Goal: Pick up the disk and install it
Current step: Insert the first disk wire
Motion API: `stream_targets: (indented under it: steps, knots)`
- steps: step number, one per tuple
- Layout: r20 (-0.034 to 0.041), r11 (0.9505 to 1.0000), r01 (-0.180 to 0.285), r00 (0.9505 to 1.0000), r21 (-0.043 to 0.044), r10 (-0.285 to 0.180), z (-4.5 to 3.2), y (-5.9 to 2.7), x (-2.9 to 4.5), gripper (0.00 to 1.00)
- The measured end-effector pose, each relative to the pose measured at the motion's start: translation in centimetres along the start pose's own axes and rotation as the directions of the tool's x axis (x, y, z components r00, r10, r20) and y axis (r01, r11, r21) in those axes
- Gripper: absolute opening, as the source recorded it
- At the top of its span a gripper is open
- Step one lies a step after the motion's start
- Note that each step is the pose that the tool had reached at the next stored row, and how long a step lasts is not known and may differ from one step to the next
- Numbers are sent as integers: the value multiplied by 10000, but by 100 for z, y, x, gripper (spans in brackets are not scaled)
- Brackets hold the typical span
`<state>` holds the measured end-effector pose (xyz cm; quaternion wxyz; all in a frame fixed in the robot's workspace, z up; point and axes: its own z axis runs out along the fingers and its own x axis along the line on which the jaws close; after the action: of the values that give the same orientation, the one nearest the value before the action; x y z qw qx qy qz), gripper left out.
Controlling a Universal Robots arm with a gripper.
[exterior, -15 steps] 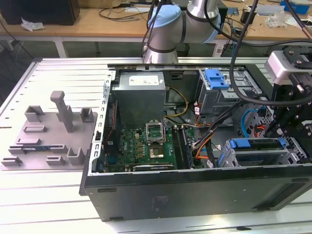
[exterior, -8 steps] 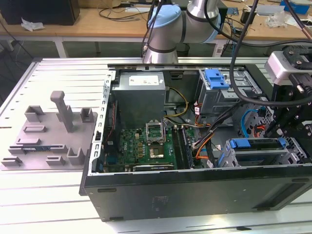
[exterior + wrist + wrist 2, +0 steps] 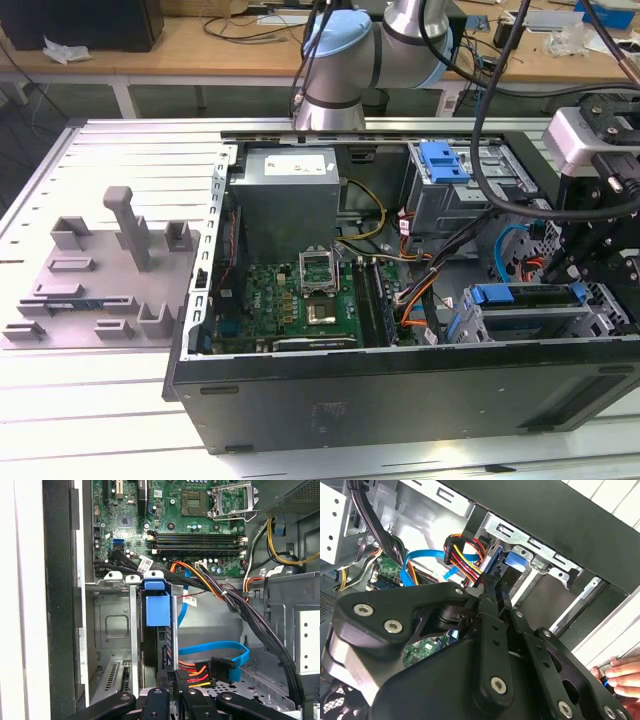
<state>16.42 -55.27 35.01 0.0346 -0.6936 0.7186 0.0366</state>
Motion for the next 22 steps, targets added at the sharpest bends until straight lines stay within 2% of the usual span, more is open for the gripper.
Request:
stream_targets:
  steps: [8, 9, 22]
  knots:
    - [-2, 10000, 18, 10000, 0, -18, 32, 0, 3, 17]
    - [-1, 10000, 21, 10000, 24, -21, 39, 0, 5, 17]
    - [1, 10000, 23, 10000, 41, -23, 55, 8, 10, 17]
